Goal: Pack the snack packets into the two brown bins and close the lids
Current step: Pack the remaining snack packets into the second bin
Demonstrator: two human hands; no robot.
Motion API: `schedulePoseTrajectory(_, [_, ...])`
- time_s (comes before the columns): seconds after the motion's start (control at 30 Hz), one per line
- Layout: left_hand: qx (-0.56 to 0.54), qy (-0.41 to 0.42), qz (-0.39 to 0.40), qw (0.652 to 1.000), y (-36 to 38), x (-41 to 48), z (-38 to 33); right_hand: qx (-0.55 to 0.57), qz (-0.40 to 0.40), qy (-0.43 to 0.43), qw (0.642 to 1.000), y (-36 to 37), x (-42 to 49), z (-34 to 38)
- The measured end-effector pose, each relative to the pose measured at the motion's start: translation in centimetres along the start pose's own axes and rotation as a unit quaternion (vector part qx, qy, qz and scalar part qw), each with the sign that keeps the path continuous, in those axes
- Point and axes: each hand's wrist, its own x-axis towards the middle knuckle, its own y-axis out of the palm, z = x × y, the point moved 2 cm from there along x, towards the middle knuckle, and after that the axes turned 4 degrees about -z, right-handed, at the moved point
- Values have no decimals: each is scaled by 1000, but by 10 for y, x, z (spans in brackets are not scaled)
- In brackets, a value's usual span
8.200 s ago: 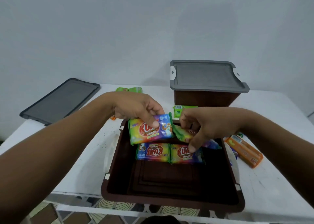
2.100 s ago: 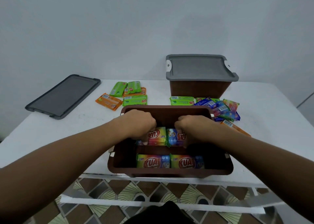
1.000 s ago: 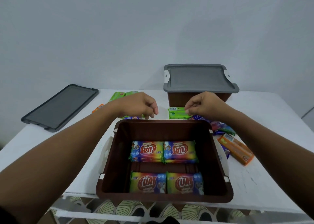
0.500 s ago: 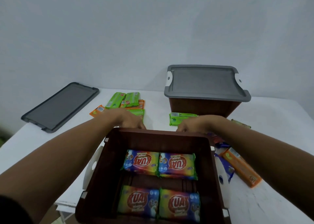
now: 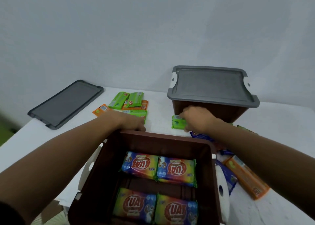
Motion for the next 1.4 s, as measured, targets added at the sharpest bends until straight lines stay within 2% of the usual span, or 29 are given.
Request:
schedulePoseTrajectory(0.07, [34,0,-6,999,1,5,4,-5,9,8,1000,3,2,2])
schedulePoseTrajectory(0.2, [-51,-86,11,995,3,1,10,13,24,5,1000,3,1,1])
schedulePoseTrajectory(0.3, [-64,-96,2,993,7,-2,18,18,12,-10,1000,2,-6,3])
schedulePoseTrajectory(0.47, [-99,-89,-21,991,19,-17,32,160,-6,20,987,-8,-15,-2])
schedulePoseTrajectory(0.6, [-8,-108,5,994,28,-30,35,255,-21,13,967,-18,-24,-2])
schedulePoseTrajectory(0.73, [53,-102,-60,992,30,-33,24,316,-27,24,948,-33,-31,3])
schedulePoseTrajectory(0.87, [-35,-101,-148,983,32,-41,28,366,-45,49,928,-54,-36,10])
schedulePoseTrajectory(0.93, [-71,-107,-213,969,28,-48,33,383,-53,73,920,-66,-40,13])
schedulePoseTrajectory(1.07, [-196,-118,-266,936,6,-68,36,403,-90,93,906,-94,-51,25])
schedulePoseTrajectory(1.13, [-205,-105,-295,927,-4,-76,35,424,-92,86,897,-107,-60,35])
schedulePoseTrajectory(1.3, [-225,-75,-351,906,-29,-99,17,330,-82,82,937,-123,-79,53])
schedulePoseTrajectory(1.4, [-271,-54,-304,912,-39,-114,-1,304,-80,73,947,-128,-89,64])
